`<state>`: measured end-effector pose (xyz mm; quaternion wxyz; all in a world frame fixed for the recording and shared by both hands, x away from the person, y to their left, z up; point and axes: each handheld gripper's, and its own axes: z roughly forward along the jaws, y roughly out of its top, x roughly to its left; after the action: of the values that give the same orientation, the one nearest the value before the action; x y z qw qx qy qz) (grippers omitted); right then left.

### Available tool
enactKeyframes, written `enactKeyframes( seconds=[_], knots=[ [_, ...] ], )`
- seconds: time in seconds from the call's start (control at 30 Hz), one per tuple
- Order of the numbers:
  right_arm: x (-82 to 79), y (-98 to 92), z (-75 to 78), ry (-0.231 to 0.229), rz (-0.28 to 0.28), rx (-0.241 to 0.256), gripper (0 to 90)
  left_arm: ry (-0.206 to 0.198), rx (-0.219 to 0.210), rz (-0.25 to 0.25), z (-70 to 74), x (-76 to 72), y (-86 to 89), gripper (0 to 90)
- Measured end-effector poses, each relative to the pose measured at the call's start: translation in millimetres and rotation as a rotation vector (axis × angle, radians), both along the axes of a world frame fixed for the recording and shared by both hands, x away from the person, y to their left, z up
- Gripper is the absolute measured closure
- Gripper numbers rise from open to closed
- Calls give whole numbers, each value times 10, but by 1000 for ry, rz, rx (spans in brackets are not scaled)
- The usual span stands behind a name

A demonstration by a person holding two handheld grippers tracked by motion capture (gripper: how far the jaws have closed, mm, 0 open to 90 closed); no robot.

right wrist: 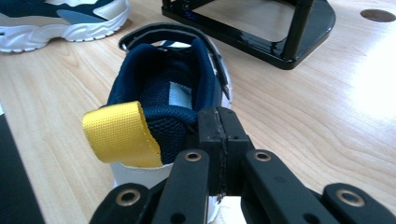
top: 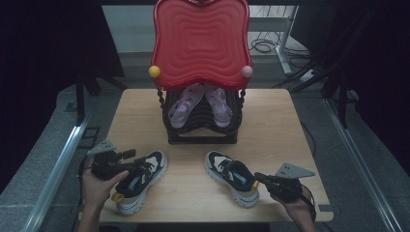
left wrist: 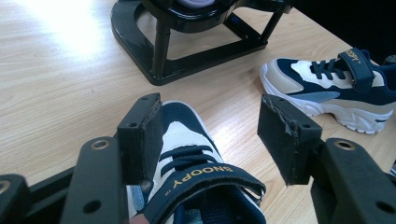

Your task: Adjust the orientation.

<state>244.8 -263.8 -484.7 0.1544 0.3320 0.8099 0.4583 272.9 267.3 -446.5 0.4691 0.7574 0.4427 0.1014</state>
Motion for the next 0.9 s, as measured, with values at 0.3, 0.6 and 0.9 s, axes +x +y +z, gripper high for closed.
enactKeyframes(
  seconds=[0.3,0.6,0.9],
  knots=[
    [-35,58,10,-7,27,-3,900,1,-2,0,3,-3,2,405],
    [-31,-3,67,-39,-10,27,900,-27,-18,25,90,-56,115,404],
    [2,-28,148,-66,-51,71,900,-33,-20,31,111,-69,154,404]
  ],
)
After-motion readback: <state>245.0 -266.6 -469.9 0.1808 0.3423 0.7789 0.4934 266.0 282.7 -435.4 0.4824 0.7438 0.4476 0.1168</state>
